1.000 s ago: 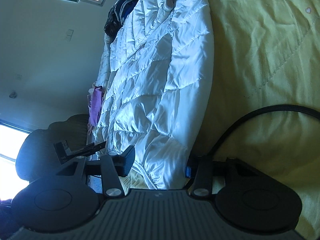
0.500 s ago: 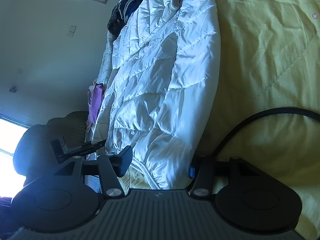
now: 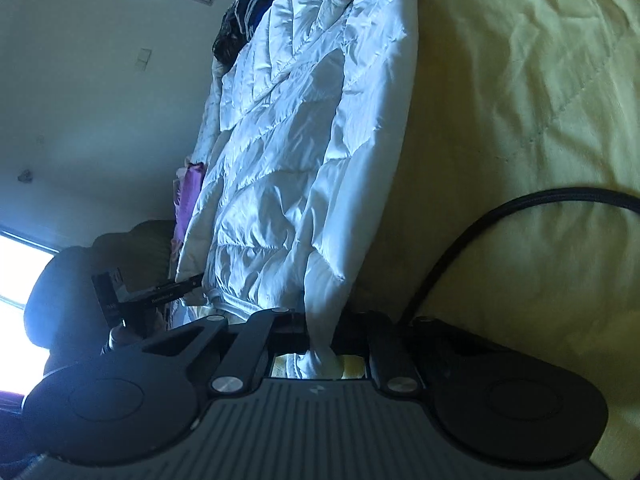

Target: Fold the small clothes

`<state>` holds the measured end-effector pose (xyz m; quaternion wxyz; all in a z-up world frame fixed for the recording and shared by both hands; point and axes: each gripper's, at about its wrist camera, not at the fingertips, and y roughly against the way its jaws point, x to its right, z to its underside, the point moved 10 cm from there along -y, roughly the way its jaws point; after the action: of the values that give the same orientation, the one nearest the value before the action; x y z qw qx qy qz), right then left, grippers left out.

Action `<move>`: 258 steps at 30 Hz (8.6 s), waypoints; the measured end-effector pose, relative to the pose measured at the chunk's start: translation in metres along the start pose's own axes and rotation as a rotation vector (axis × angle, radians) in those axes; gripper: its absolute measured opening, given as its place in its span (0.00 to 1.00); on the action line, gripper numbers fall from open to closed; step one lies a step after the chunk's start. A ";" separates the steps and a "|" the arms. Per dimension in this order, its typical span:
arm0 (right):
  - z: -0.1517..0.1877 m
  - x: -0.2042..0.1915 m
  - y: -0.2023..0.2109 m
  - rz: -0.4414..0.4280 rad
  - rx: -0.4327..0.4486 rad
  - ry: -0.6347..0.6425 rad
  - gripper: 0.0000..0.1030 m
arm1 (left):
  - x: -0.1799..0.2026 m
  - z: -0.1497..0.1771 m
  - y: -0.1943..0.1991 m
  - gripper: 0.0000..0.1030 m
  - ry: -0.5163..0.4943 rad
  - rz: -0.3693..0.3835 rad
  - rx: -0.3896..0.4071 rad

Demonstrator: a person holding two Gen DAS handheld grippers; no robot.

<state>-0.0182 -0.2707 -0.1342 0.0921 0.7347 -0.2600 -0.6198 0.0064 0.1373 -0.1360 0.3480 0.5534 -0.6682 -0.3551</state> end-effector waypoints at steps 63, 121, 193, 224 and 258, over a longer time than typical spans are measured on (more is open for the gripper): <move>-0.379 -0.018 -0.032 -0.194 0.386 0.060 0.11 | -0.092 -0.332 -0.087 0.07 0.488 0.339 0.366; -0.251 0.044 -0.052 0.007 0.546 -0.219 0.46 | -0.074 -0.181 -0.099 0.73 1.027 0.311 0.403; -0.342 -0.031 -0.207 0.517 0.388 0.524 0.87 | 0.003 -0.302 -0.180 0.79 0.199 -0.117 0.371; -0.342 0.004 -0.149 0.658 0.420 0.524 0.94 | -0.032 -0.279 -0.166 0.92 0.177 -0.228 0.348; -0.278 -0.130 -0.209 0.081 0.187 0.150 0.98 | -0.095 -0.126 -0.035 0.93 0.813 -0.164 0.411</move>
<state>0.2916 -0.0810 -0.0584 0.0672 0.7733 -0.3383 -0.5320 0.1457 0.2152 -0.1094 0.4355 0.7563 -0.4882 0.0042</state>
